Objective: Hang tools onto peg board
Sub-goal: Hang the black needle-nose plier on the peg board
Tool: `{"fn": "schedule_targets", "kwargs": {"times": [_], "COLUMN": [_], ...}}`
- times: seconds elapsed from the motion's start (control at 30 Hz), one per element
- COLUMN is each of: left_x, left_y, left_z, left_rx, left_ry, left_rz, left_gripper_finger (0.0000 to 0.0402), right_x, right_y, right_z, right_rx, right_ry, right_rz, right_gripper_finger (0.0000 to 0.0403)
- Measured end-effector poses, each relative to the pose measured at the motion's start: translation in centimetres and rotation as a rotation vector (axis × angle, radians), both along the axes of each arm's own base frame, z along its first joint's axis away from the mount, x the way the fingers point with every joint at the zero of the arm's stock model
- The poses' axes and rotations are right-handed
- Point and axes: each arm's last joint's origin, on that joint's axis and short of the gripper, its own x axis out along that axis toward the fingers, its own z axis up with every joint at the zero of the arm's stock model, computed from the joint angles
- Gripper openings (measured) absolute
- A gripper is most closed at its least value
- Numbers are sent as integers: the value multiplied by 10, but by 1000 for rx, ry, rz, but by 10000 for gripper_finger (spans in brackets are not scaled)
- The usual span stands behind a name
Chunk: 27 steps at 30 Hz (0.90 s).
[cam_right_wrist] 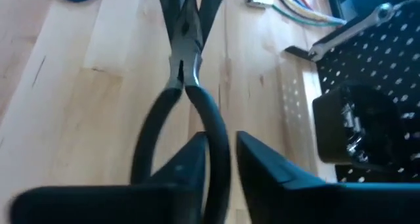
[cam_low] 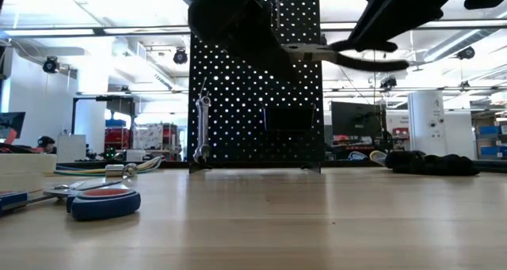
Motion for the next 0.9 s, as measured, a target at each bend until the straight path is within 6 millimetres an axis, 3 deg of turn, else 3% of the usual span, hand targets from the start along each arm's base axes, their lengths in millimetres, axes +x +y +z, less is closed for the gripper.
{"fn": "schedule_targets", "kwargs": {"times": [0.27,0.43,0.7,0.9], "left_x": [-2,-6,-30,-47], "left_y": [7,9,18,33], "left_z": [-15,-33,-54,-56], "left_rx": [-67,-153,-375,-513], "left_ry": [-73,-217,-607,-819], "left_rz": [114,148,154,115], "left_gripper_finger": [2,2,2,3], "right_x": [-19,-39,-76,-79], "right_y": [-3,-10,-5,-3], "right_z": [36,50,14,-29], "right_rx": [71,227,343,593], "right_ry": [-79,-172,-471,-813], "right_rz": [-76,-159,-272,-294], "right_gripper_finger": [225,274,273,251]}}
